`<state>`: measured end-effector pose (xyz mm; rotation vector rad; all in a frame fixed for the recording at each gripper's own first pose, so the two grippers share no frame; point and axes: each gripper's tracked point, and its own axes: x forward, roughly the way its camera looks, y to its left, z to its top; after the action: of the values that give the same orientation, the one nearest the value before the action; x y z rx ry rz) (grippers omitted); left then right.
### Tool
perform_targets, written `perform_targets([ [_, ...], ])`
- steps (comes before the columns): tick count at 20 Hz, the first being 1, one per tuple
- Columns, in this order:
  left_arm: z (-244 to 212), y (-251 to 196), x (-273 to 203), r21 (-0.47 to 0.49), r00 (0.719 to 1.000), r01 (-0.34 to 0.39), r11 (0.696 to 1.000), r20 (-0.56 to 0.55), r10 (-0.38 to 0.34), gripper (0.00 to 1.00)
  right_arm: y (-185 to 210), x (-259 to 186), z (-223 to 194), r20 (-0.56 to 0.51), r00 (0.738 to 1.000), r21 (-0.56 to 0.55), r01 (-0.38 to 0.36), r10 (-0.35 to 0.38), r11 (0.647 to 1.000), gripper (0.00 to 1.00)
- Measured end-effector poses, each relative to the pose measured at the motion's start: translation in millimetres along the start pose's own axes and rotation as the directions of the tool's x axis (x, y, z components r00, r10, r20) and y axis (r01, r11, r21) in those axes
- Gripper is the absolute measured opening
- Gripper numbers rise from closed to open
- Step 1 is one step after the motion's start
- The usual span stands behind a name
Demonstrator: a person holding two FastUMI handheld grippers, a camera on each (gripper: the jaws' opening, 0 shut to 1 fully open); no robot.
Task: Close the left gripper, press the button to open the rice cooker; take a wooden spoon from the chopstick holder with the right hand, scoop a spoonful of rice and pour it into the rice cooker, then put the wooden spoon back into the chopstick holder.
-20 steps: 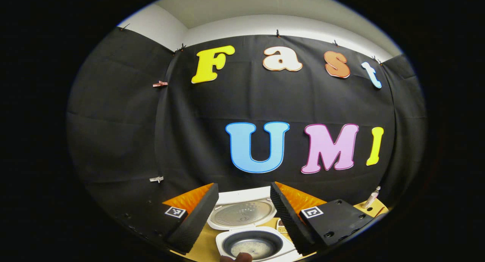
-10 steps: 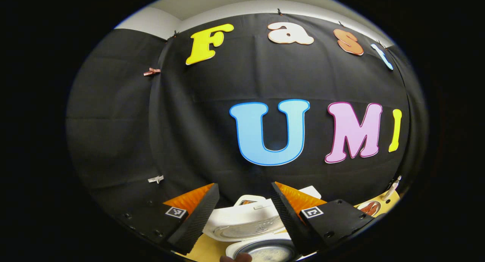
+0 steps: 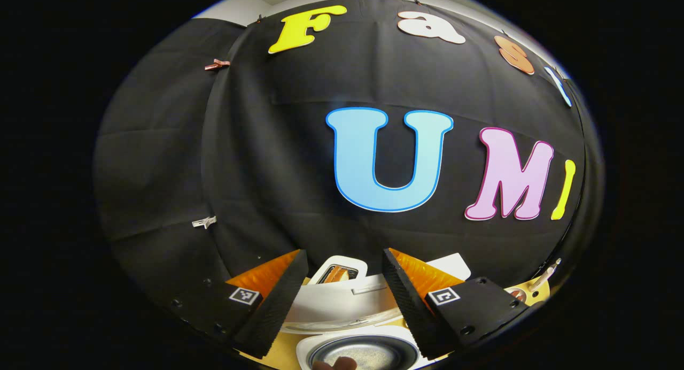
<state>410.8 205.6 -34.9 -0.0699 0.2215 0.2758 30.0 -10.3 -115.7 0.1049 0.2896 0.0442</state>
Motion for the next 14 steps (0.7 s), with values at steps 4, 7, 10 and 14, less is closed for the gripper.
perform_targets([
  [4, -14, -9, -31, 0.007, 1.0, 0.005, 1.0, 0.002, -0.005, 0.99, 7, 6, 3, -0.002, 0.999, 0.009, -0.042, 0.042, 0.999, 0.99],
  [7, -34, -18, -63, 0.0, 1.0, 0.008, 1.0, -0.013, -0.008, 0.99, 15, 12, 10, 0.007, 0.996, 0.011, -0.089, 0.089, 0.996, 0.98],
  [10, -61, -28, -91, -0.024, 0.999, -0.001, 1.0, -0.043, 0.0, 1.0, 23, 16, 13, -0.002, 0.989, 0.001, -0.15, 0.15, 0.989, 0.98],
  [14, -109, -39, -112, -0.058, 0.992, -0.02, 0.998, -0.129, 0.012, 1.0, 28, 20, 10, -0.044, 0.972, -0.012, -0.23, 0.229, 0.973, 0.98],
])
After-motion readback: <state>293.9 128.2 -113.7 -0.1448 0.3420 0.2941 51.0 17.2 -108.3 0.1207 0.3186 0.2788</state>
